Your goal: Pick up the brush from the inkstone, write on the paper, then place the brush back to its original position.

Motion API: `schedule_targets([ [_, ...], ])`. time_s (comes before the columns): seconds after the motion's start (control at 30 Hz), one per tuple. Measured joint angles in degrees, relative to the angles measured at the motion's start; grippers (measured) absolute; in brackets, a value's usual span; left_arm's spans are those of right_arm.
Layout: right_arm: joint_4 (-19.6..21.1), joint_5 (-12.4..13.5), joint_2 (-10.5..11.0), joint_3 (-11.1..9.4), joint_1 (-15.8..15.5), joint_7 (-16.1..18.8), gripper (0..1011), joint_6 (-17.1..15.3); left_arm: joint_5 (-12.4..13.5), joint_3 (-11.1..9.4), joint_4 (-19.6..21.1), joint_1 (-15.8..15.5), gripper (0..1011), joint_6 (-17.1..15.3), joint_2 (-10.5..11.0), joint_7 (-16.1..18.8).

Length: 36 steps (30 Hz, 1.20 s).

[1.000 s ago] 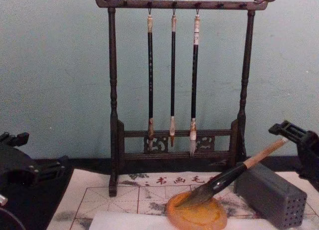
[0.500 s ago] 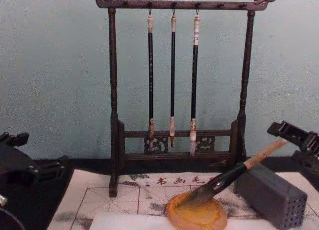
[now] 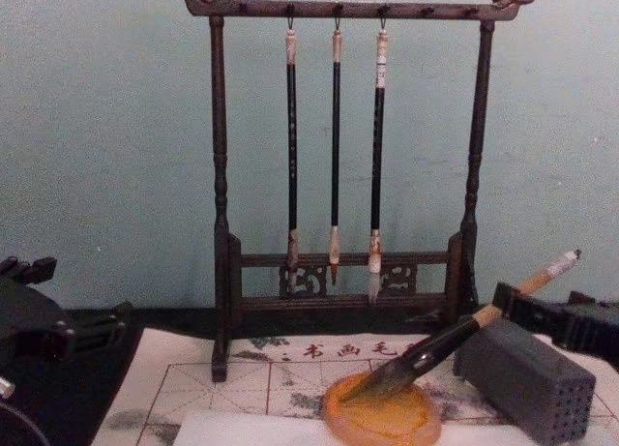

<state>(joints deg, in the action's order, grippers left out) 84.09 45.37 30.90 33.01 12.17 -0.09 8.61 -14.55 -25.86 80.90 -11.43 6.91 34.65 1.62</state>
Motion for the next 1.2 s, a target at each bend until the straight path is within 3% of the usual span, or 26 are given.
schedule_targets([
  [0.23,-0.42,-10.63,0.55,2.29,-0.04,-4.06,1002,2.09,0.00,0.00,0.00,0.00,1001,0.00,0.00,0.00],
  [0.4,-0.62,-14.42,0.57,2.77,-0.20,-5.46,1002,2.55,0.00,0.00,0.00,0.00,1001,0.00,0.00,0.00],
  [1.2,-0.64,-13.59,0.53,2.62,-0.17,-5.18,1002,2.47,0.00,0.00,0.00,0.00,1001,0.00,0.00,0.00],
])
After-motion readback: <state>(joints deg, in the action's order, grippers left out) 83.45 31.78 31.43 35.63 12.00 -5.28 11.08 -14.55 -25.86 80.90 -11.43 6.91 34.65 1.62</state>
